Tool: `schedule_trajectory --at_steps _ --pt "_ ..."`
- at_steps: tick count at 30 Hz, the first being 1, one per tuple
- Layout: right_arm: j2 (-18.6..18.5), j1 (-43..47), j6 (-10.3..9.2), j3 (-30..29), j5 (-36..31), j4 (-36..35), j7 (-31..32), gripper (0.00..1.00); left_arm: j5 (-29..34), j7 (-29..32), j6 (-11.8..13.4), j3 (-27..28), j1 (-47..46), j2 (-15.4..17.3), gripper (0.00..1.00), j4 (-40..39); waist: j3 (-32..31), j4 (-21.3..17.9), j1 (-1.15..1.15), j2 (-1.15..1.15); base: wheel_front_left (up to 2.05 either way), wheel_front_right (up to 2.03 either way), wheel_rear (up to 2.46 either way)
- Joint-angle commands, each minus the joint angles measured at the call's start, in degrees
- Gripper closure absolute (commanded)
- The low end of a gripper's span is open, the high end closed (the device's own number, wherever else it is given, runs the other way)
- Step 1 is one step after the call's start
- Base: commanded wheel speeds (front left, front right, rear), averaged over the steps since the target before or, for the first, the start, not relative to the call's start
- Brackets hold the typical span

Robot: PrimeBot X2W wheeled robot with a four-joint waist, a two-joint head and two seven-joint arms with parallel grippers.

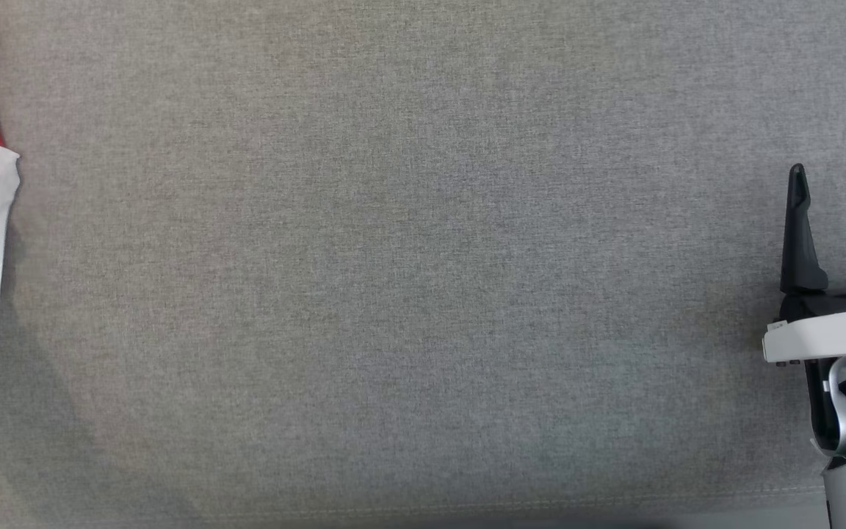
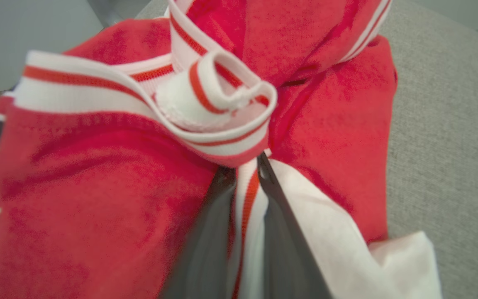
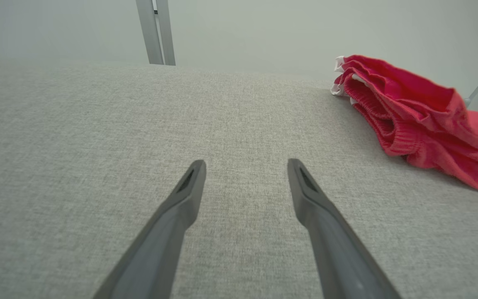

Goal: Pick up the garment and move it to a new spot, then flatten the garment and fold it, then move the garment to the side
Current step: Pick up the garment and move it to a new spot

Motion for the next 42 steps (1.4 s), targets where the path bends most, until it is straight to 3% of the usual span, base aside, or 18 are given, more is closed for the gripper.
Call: schedule_trajectory --at_steps 1,13,22,31,42 --pt "0.2 -0.7 -0.06 0.1 0.2 0.6 -0.5 0.0 -0.6 -1.4 -0.2 -0.4 0.7 0.7 1.0 0.5 -0.7 -0.4 -0.01 0.0 0.0 0.0 0.0" --pt "2.6 -0.3 -0.06 1.9 1.8 7.4 -2.9 0.0 2.5 -16.3 -0.2 -5.0 -3.8 4.1 1.0 -3.0 -11.2 -2.0 -0.01 0.0 0.0 0.0 0.0" --pt "4.5 1.9 -0.06 2.2 3.4 10.5 -3.4 0.0 6.4 -18.9 -0.2 -9.8 -9.6 4.3 1.0 -11.9 -18.2 -6.3 -0.01 0.0 0.0 0.0 0.0" --pt "5.8 3.6 -0.06 2.9 5.4 10.8 -3.3 0.0 8.5 -13.4 1.0 -14.5 -15.0 0.2 1.0 -25.0 -20.5 -14.2 -0.01 0.0 0.0 0.0 0.0" --pt "5.9 3.4 -0.05 5.8 10.4 12.3 -3.4 0.0 7.6 -8.1 1.4 -21.2 -12.0 -8.6 1.0 -34.3 -20.4 -21.5 -0.01 0.0 0.0 0.0 0.0"
